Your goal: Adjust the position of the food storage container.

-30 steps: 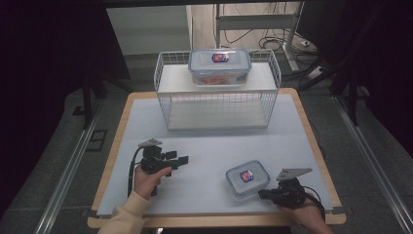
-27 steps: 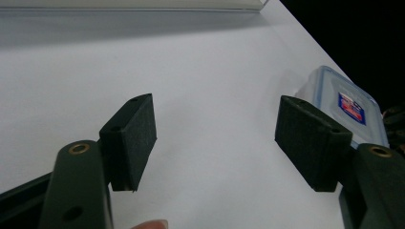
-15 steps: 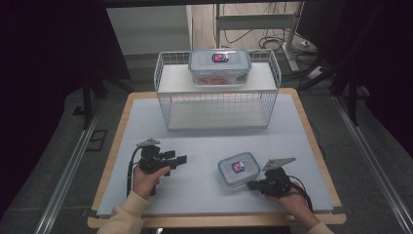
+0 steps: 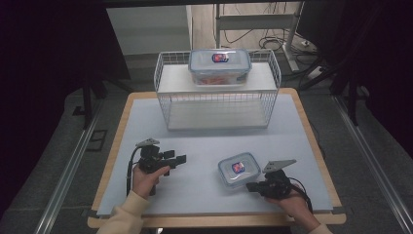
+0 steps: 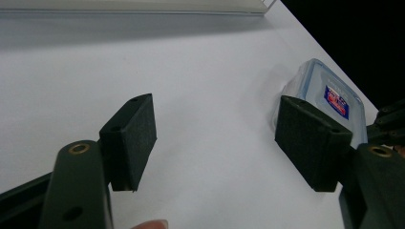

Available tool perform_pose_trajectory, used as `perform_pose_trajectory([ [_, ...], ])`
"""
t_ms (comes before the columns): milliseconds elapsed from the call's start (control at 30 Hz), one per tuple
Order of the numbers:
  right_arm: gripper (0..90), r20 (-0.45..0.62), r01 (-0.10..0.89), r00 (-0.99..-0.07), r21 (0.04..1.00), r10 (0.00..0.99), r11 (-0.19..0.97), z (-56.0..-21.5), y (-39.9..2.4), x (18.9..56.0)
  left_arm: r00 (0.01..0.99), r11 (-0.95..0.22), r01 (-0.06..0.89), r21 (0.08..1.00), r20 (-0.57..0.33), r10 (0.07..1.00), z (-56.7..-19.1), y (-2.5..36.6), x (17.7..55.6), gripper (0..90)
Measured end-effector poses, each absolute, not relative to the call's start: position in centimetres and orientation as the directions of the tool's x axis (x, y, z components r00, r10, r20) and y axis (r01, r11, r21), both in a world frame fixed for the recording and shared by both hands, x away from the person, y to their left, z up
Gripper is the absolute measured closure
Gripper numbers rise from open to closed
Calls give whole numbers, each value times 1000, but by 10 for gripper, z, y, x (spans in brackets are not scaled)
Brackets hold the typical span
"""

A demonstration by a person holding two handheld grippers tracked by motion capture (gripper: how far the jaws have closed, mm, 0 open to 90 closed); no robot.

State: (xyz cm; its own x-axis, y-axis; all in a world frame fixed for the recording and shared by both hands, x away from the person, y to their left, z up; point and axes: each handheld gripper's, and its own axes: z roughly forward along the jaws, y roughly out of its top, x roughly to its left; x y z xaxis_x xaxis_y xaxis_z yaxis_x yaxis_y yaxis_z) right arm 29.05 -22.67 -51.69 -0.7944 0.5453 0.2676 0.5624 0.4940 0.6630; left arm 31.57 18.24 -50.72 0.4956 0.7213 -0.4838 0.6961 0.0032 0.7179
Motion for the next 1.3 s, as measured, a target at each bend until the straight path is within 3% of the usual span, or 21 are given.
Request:
perform_pose_trajectory([
  [833, 894, 252, 556, -785, 691, 566, 463, -524, -173, 323, 490, 9, 696, 718, -484, 725, -508, 185, 316, 302],
  [1100, 894, 230, 554, -768, 708, 598, 439, -512, -207, 311, 491, 11, 694, 720, -483, 725, -507, 186, 316, 302],
  [1300, 894, 237, 616, -664, 711, 709, 339, -508, -249, 326, 493, 6, 693, 721, -480, 725, -507, 185, 316, 303],
])
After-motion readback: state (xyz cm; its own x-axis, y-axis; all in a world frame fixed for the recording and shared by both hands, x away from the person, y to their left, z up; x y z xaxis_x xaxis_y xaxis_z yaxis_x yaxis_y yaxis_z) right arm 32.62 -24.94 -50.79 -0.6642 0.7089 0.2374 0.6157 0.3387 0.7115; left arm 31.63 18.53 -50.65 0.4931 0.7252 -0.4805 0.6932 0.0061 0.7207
